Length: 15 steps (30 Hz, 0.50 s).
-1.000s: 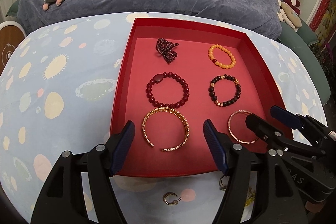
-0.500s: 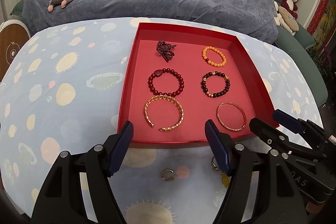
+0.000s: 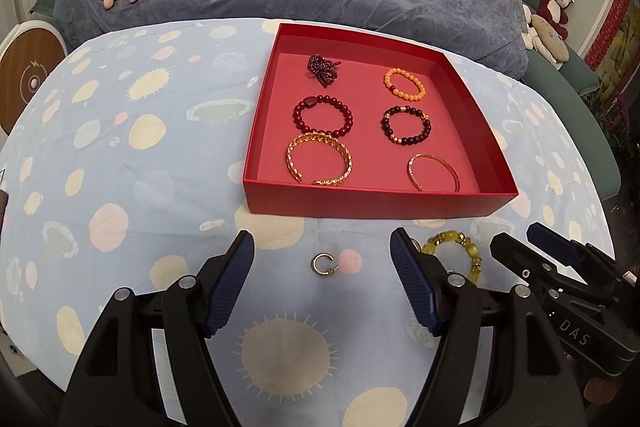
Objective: Organize jewelry
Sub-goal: 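Withdraw both open tools from the box toward the remaining jewelry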
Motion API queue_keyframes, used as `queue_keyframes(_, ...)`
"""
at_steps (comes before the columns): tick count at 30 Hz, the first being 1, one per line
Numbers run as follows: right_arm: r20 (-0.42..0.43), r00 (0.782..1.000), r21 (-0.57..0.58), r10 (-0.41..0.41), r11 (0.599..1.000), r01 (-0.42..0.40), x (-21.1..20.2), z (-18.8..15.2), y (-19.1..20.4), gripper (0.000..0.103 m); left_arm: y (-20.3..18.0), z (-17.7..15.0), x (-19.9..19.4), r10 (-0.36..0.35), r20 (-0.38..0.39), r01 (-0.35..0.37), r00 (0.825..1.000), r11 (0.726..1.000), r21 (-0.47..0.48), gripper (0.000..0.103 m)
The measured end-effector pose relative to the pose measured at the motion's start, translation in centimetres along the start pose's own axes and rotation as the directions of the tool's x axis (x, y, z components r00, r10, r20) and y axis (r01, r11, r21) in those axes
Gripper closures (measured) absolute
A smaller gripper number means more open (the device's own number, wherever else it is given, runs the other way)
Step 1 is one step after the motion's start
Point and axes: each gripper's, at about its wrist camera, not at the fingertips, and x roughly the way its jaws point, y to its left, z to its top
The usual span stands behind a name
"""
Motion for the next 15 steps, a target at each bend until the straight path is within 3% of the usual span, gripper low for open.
queue_keyframes(15,-0.041,0.999,0.015,-0.01,1.0,0.011,-0.1,-3.1,-0.1,0.043,0.5,-3.0,-0.2,0.018,-0.036,-0.018,0.999,1.0,-0.016,0.036)
